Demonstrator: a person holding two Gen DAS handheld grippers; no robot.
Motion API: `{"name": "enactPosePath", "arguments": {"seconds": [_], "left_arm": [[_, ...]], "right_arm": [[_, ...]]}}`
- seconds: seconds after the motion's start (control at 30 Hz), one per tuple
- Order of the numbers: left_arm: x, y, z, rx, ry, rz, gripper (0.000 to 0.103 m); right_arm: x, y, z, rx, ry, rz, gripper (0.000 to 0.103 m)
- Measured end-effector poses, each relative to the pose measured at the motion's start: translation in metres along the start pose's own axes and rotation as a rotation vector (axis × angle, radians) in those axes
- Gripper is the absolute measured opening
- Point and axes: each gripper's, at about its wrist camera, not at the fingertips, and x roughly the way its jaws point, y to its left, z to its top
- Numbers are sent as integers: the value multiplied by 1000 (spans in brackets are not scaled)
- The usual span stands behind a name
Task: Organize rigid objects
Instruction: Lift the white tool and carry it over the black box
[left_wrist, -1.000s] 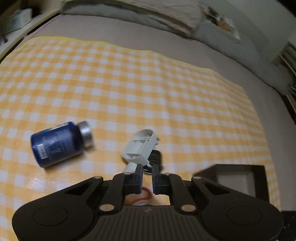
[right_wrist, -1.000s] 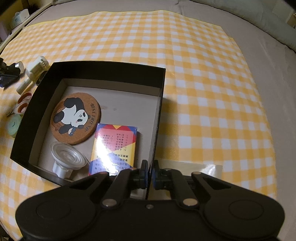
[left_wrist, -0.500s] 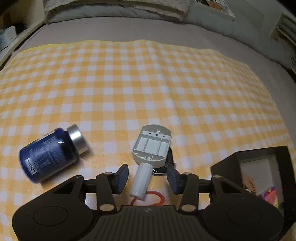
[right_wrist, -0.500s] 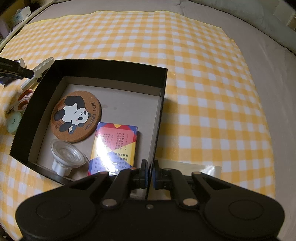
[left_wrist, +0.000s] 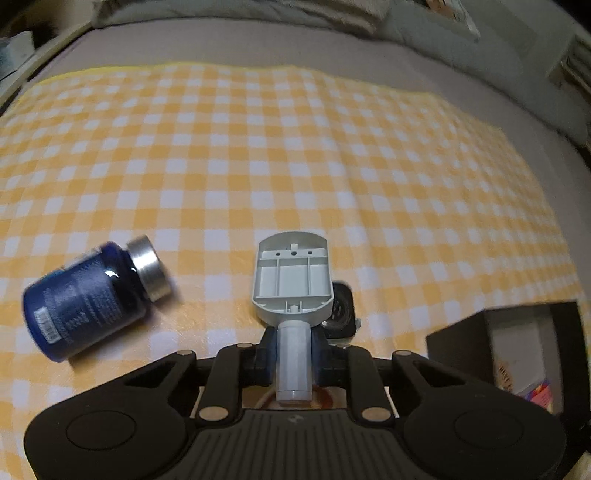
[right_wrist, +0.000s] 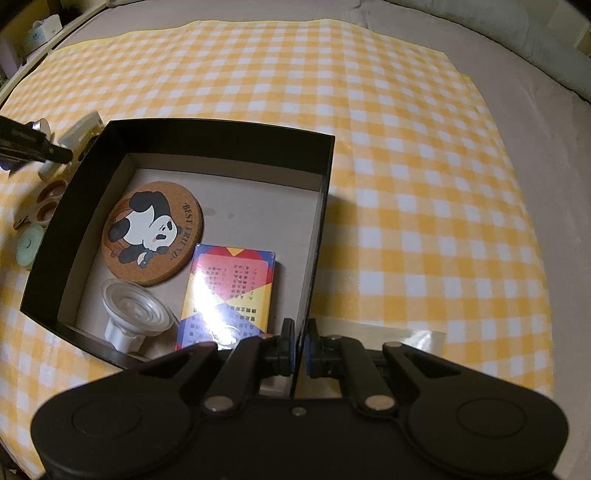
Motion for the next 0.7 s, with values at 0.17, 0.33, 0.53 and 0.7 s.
{"name": "enactPosePath", "arguments": {"seconds": [0.17, 0.33, 0.53, 0.7], "left_arm": [[-39, -4, 5, -11, -93, -71, 20], [-69, -41, 0, 89, -157, -174, 20], [-77, -88, -20, 212, -124, -264, 20], [-71, -128, -38, 365, -89, -306, 20]], "right_arm": [[0, 0, 0, -2, 0, -2, 6], [0, 1, 0, -1, 1, -2, 6], [0, 1, 0, -1, 0, -1, 6], [0, 1, 0, 0, 1, -2, 6]]}}
